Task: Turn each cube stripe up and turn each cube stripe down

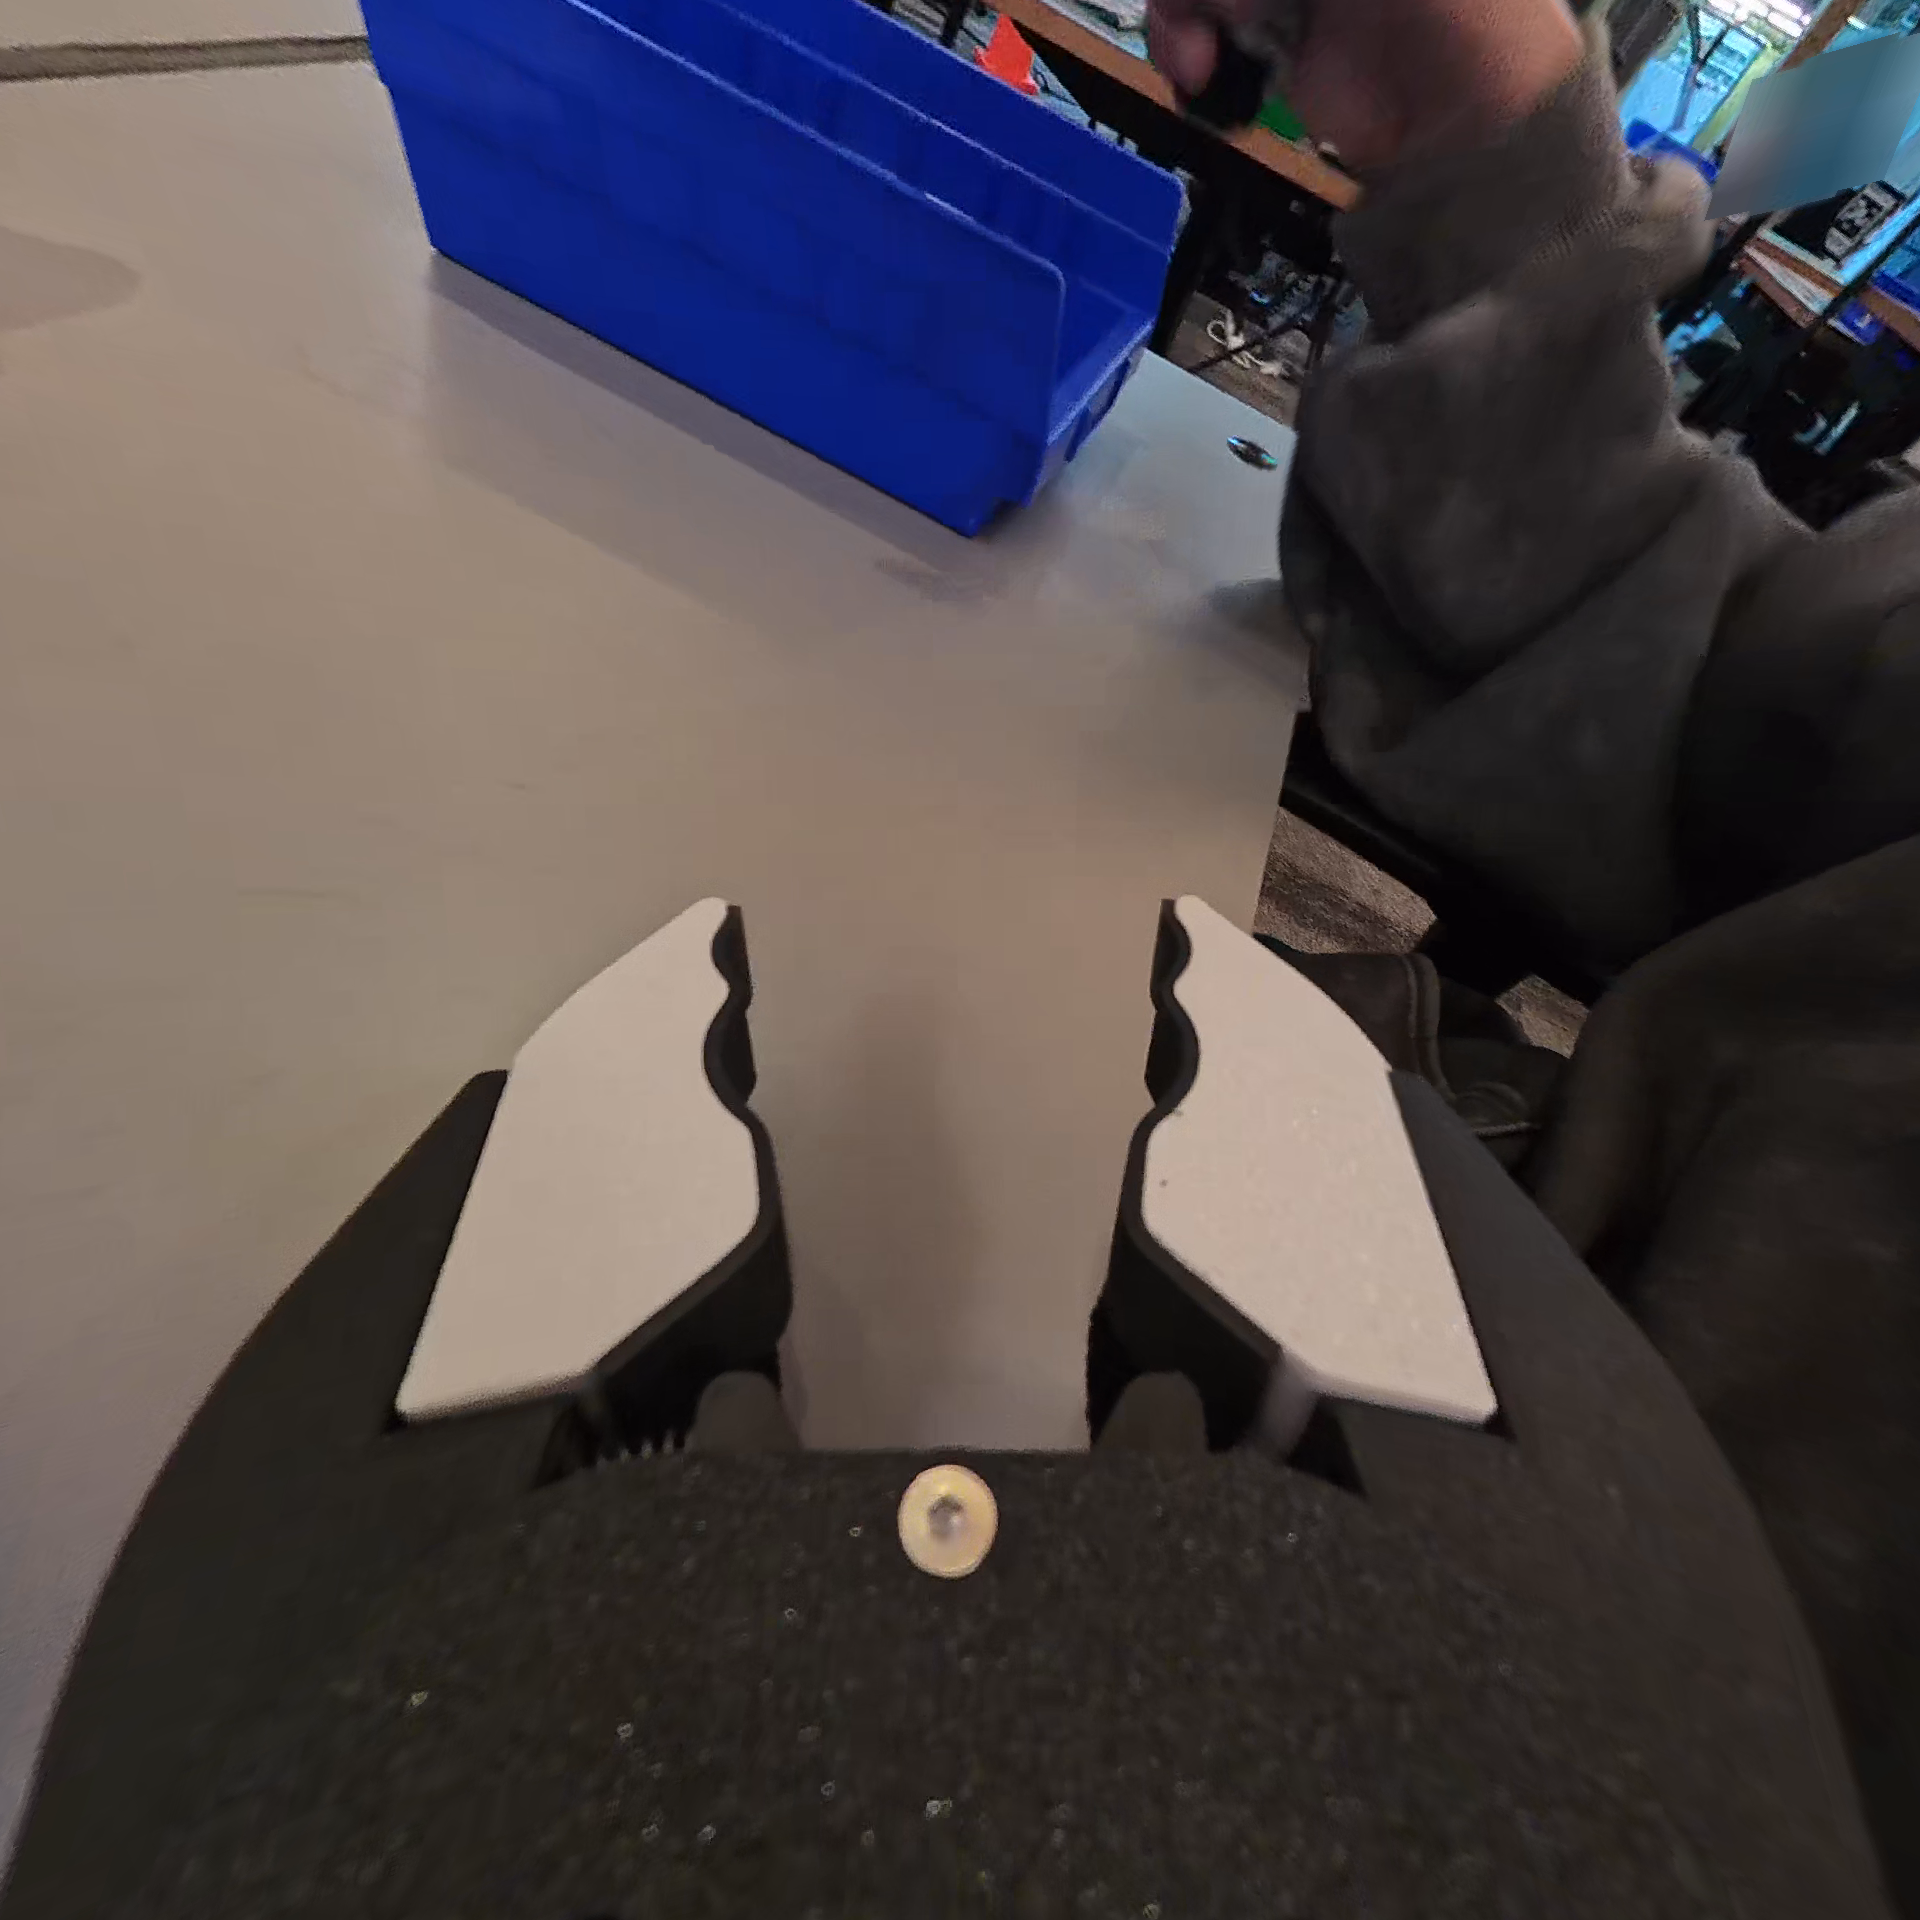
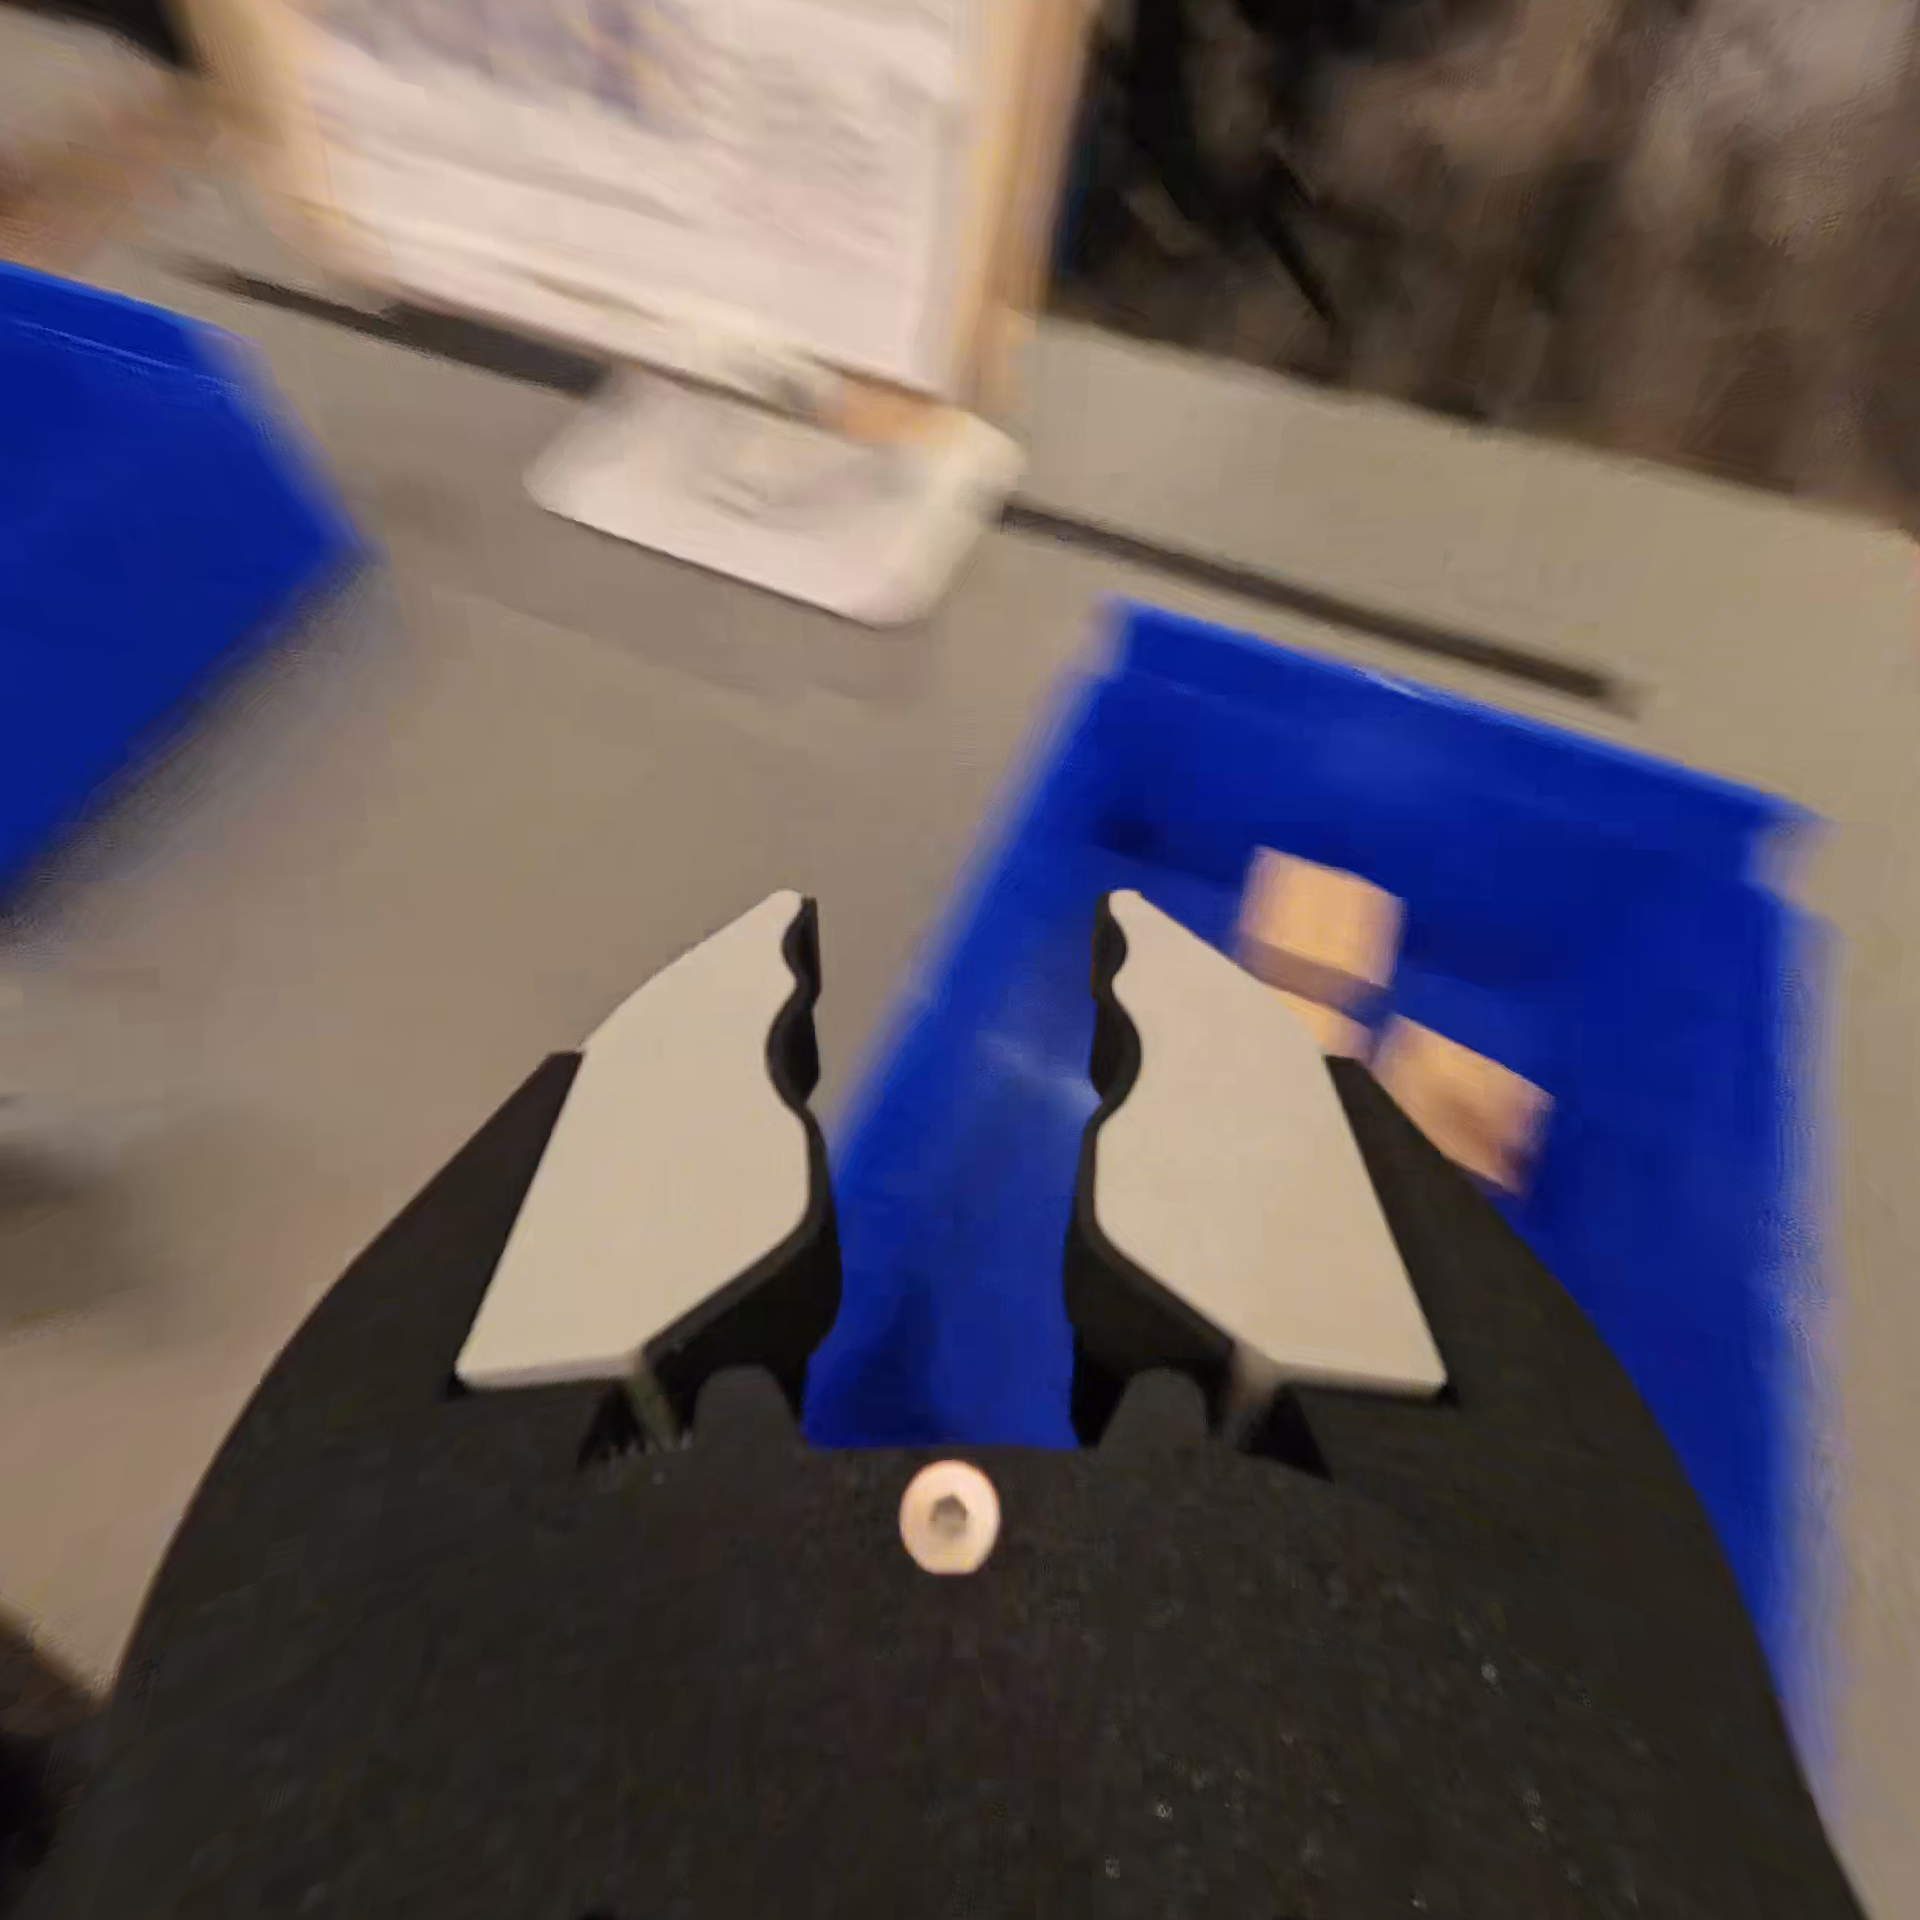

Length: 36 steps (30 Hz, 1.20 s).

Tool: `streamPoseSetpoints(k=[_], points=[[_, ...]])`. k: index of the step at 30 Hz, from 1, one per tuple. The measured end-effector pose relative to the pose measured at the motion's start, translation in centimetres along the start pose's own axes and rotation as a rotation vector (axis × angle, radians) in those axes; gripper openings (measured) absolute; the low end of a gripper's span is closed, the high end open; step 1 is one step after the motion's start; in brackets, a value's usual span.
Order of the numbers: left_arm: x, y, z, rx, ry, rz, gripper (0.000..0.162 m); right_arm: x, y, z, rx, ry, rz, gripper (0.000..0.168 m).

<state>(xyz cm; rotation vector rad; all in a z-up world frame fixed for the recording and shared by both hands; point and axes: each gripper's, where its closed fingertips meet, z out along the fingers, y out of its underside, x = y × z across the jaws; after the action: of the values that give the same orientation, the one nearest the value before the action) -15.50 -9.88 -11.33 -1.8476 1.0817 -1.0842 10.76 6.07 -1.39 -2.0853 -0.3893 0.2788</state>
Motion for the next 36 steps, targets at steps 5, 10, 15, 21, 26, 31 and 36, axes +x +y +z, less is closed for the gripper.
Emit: streamPoseSetpoints(k=[5,10,15,21,26,31,36], points=[[-1.1,0.0,-0.1,0.008,-0.035,-0.025,0.073,-17.4,2.6,-0.8,0.388,-0.593,0.134,0.058],[-1.5,0.5,0.1,-0.011,-0.039,-0.052,0.073,-21.4,7.0,1.9,0.354,-0.641,0.171,0.055],[-1.7,1.1,0.0,-0.068,-0.048,-0.070,0.070,-21.7,8.2,2.8,0.299,-0.636,0.146,0.053],[-3.2,-2.0,-6.3,-0.088,-0.118,0.007,0.064,-21.4,7.7,2.0,0.325,-0.636,0.142,0.050],[-14.4,-2.4,-18.7,-0.280,-0.663,-0.091,0.065,-21.7,8.1,2.2,0.305,-0.650,0.138,0.050],[-21.5,-0.4,-23.4,-0.451,-0.926,-0.414,0.070,-22.1,8.4,2.8,0.261,-0.673,0.152,0.050],[-23.8,2.3,-22.6,-0.543,-1.001,-0.614,0.075,-20.5,10.4,5.0,0.130,-0.516,0.152,0.048]])
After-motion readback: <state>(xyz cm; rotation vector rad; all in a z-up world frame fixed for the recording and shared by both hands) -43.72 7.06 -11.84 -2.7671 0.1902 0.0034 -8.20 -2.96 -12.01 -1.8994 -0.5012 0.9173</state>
